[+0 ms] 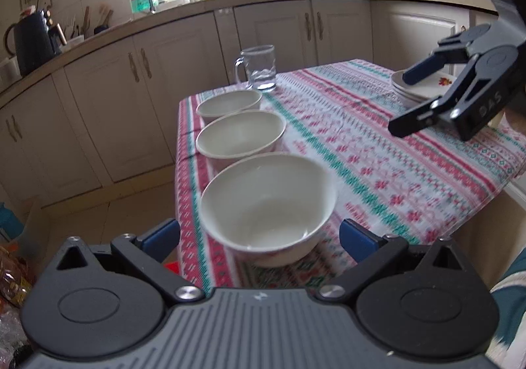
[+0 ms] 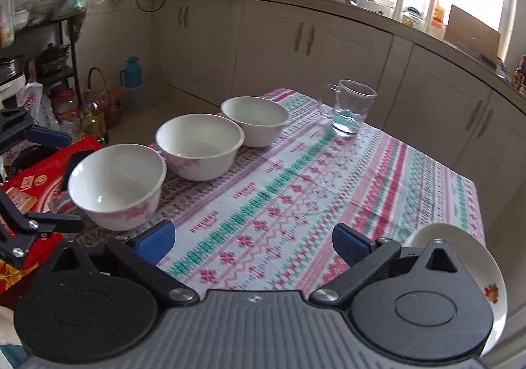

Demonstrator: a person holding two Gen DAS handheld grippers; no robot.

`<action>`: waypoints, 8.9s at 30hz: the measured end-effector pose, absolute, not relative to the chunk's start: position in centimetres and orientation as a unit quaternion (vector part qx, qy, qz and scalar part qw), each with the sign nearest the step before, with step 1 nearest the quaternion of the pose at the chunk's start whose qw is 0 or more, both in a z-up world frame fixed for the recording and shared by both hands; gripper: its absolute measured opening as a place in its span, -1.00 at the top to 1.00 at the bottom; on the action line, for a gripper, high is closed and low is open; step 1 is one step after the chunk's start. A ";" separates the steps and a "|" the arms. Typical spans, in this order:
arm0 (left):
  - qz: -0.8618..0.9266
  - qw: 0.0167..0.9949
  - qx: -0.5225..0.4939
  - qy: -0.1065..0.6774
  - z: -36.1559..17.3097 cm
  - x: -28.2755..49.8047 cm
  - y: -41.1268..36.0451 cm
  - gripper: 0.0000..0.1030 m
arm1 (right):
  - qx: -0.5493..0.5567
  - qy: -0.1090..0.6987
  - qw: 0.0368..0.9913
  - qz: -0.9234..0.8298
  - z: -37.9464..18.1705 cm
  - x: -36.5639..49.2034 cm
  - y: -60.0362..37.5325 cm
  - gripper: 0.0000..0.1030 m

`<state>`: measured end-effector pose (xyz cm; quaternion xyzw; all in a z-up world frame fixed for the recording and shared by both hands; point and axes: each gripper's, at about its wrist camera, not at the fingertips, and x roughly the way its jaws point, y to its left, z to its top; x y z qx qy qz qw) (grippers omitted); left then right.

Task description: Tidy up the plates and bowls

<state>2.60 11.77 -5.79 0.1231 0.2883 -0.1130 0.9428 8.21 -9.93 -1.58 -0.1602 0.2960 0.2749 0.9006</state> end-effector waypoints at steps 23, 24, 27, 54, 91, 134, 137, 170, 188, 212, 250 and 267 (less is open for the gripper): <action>-0.178 0.929 0.112 0.304 -8.2 5.2 13.8 -0.94 | -0.199 0.342 0.835 0.382 -3.0 11.1 -0.5 -0.78; -0.179 0.929 0.113 0.304 -8.3 5.2 13.8 -0.94 | -0.201 0.344 0.833 0.384 -3.1 11.2 -0.3 -0.71; -0.185 0.928 0.112 0.303 -8.2 5.2 13.9 -0.91 | -0.206 0.350 0.827 0.388 -3.6 11.4 0.2 -0.54; -0.203 0.921 0.129 0.306 -7.7 5.3 12.8 -0.70 | -0.182 0.369 0.804 0.430 -4.0 11.4 0.7 -0.16; -0.333 0.881 0.156 0.297 -7.4 9.5 1.7 -0.70 | -0.117 0.376 0.868 0.301 -3.2 10.4 -12.3 -0.26; -0.207 0.929 0.121 0.283 -6.2 8.2 8.3 -0.82 | -0.155 0.304 0.901 0.266 -0.8 10.0 -10.9 -1.00; -0.176 0.937 0.117 0.280 -6.3 9.1 9.8 -0.82 | -0.172 0.299 0.898 0.272 -0.5 10.7 -9.4 -1.00; -0.189 0.941 0.105 0.260 -8.7 15.7 13.3 -0.80 | -0.204 0.376 0.841 0.331 -3.4 22.4 2.1 -0.34; -0.203 0.939 0.105 0.257 -8.5 15.9 13.4 -0.78 | -0.194 0.392 0.826 0.355 -4.1 23.5 2.5 -0.20; -0.216 0.935 0.125 0.251 -4.3 12.0 10.8 -0.78 | -0.161 0.376 0.834 0.370 -0.3 19.9 -1.2 -0.20; -0.321 0.896 0.139 0.274 -4.3 8.9 1.1 -0.78 | -0.126 0.387 0.865 0.293 0.2 12.2 -13.0 -0.20; -0.327 0.889 0.143 0.288 -4.8 9.4 0.7 -0.78 | -0.124 0.400 0.859 0.294 -1.1 12.5 -13.2 -0.20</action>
